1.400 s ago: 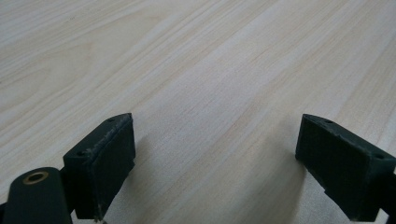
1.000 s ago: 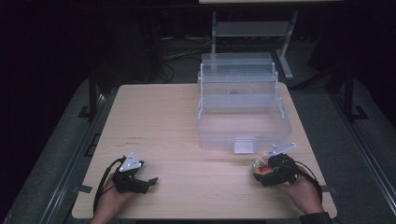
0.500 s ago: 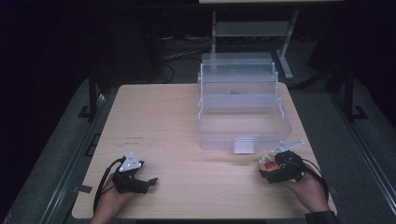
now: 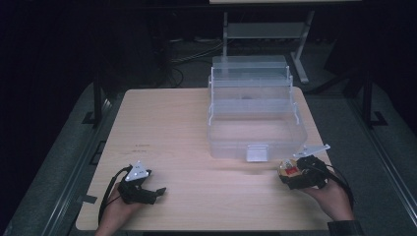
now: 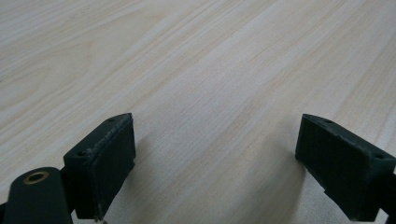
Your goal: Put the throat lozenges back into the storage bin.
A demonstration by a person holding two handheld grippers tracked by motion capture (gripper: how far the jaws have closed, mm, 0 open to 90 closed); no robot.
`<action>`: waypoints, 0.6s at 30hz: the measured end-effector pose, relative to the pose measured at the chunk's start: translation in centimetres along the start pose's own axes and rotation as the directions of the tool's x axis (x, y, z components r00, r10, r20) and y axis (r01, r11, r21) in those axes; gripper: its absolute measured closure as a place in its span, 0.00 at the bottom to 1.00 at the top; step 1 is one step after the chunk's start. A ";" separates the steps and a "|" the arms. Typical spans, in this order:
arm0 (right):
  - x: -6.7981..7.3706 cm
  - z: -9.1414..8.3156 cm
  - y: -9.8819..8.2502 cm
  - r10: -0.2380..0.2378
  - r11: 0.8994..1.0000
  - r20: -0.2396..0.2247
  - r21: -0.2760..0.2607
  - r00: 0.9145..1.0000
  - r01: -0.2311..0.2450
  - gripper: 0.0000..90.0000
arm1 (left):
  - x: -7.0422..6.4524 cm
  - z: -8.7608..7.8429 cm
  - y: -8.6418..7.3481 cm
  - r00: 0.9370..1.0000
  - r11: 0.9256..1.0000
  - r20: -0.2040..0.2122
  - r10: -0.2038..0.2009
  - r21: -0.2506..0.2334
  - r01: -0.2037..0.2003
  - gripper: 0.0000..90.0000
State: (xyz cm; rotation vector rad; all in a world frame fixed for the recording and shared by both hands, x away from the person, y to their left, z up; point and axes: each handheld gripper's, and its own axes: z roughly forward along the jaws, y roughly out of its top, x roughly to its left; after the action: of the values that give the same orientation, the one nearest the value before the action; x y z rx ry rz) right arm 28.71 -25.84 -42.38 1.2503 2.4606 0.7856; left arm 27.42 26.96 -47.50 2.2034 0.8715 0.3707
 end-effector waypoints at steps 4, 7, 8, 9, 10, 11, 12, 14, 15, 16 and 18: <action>-0.4 -0.3 0.0 0.005 1.000 0.012 -0.002 1.000 -0.005 0.22 | 0.0 0.0 0.0 1.000 1.000 0.000 0.000 0.000 0.000 0.13; -0.6 -0.5 -0.1 0.011 1.000 0.013 -0.001 1.000 -0.011 0.22 | 0.0 0.0 0.0 1.000 1.000 0.000 0.000 0.000 0.000 0.13; -0.8 -0.7 -0.1 0.011 1.000 0.017 0.000 1.000 -0.011 0.22 | 0.0 0.0 0.0 1.000 1.000 0.000 -0.001 0.000 0.001 0.13; -0.9 -0.8 -0.1 0.013 1.000 0.018 0.001 1.000 -0.013 0.22 | 0.0 0.0 0.0 1.000 1.000 0.000 -0.001 0.000 0.001 0.13; -0.9 -0.9 -0.1 0.015 1.000 0.019 -0.001 1.000 -0.015 0.22 | 0.0 0.0 0.0 1.000 1.000 0.000 0.000 0.000 0.000 0.13; -1.0 -1.0 0.0 0.015 1.000 0.020 0.001 1.000 -0.015 0.22 | 0.0 0.0 0.0 1.000 1.000 0.000 0.000 0.000 0.000 0.13; -1.1 -1.1 0.0 0.017 1.000 0.022 0.002 1.000 -0.017 0.22 | 0.0 0.0 0.0 1.000 1.000 0.000 0.000 0.000 0.000 0.13; -1.1 -1.2 0.0 0.018 1.000 0.025 0.002 1.000 -0.018 0.22 | 0.0 0.0 0.0 1.000 1.000 0.000 0.000 0.000 0.000 0.13; -1.2 -1.4 0.0 0.021 1.000 0.028 0.002 0.999 -0.021 0.22 | 0.0 0.0 0.0 1.000 1.000 0.000 -0.001 0.000 0.001 0.13; -1.3 -1.5 0.0 0.021 1.000 0.029 0.002 0.999 -0.021 0.22 | 0.0 0.0 0.0 1.000 1.000 0.000 0.000 0.000 0.000 0.13; -1.5 -1.6 0.0 0.020 1.000 0.031 0.000 0.999 -0.020 0.22 | 0.0 0.0 0.0 1.000 1.000 0.000 -0.001 -0.001 0.001 0.13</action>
State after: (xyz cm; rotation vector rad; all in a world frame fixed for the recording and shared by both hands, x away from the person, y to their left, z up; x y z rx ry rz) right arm 28.83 -27.56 -41.07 1.2792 2.4274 0.7655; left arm 27.37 26.97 -47.50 2.2022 0.8721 0.3712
